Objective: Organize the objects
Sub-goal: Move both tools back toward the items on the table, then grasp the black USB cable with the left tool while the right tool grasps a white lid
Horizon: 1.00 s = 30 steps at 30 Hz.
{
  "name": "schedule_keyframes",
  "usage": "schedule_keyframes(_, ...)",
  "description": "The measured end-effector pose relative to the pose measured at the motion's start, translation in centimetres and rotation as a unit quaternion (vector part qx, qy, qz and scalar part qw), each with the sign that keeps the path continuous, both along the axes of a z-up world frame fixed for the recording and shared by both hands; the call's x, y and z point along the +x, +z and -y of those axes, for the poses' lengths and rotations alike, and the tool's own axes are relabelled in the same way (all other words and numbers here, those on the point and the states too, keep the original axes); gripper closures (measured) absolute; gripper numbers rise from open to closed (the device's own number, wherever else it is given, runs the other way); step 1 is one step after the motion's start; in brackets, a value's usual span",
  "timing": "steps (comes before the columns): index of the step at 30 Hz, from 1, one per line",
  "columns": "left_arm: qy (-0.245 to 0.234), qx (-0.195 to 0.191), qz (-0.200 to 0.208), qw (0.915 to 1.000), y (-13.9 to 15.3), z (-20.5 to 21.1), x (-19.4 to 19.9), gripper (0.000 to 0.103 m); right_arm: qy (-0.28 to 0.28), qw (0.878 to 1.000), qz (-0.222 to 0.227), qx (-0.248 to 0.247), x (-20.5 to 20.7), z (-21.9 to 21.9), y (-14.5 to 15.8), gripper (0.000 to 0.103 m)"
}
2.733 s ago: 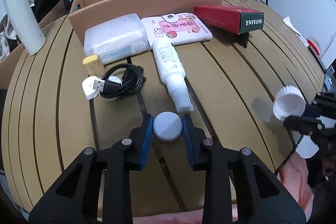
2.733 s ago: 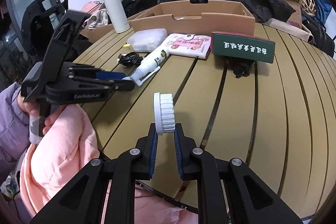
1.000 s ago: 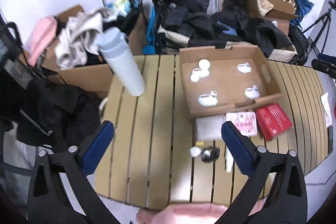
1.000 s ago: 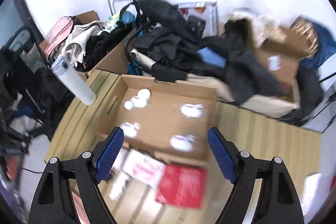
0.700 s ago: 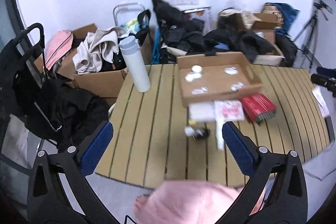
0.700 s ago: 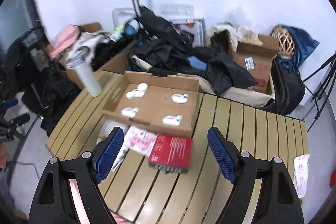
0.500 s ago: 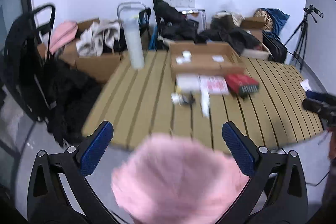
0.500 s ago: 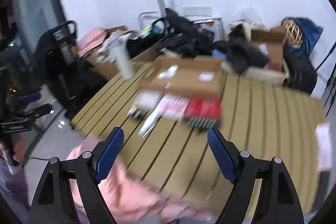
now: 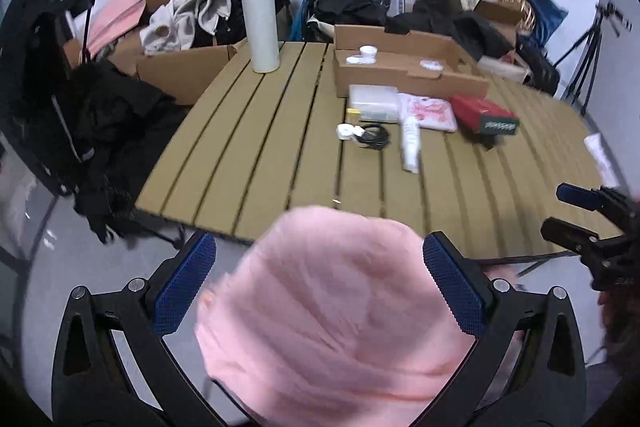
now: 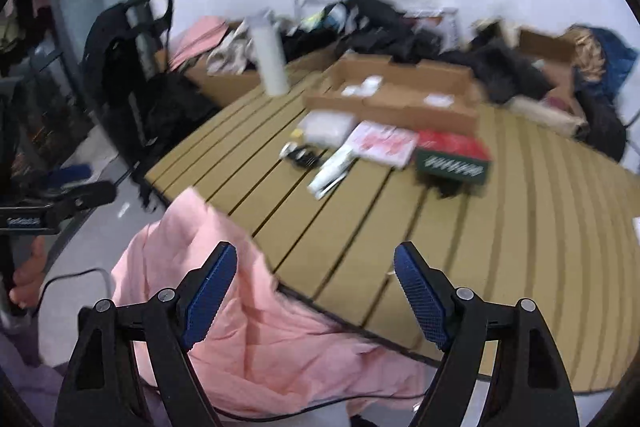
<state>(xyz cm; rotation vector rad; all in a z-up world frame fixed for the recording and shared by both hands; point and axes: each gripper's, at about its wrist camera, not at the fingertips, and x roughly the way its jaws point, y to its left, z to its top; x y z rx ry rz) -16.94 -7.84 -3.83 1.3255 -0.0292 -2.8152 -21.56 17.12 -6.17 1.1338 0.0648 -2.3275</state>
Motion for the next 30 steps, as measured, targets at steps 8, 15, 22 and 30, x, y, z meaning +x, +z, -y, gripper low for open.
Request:
schedule_keyframes(8,-0.009,-0.012,0.011,0.9998,-3.6,3.3,-7.7,0.0,0.069,0.997,-0.012,0.046,-8.0,6.9,-3.5,0.019)
schedule_keyframes(15,-0.027,0.012,0.005,0.9995,-6.3,4.6,-12.5,0.001,0.136,0.978,-0.059,0.149,-15.9,15.3,-9.8,0.038)
schedule_keyframes(22,-0.068,0.05,0.038,0.9957,-10.0,2.9,-18.7,0.028,0.111,0.987,-0.044,0.108,-16.3,12.5,-8.6,0.103)
schedule_keyframes(30,-0.088,0.059,0.064,0.9923,-12.7,2.2,-21.5,0.045,0.066,0.998,0.006,-0.008,-16.0,7.5,-7.3,0.102)
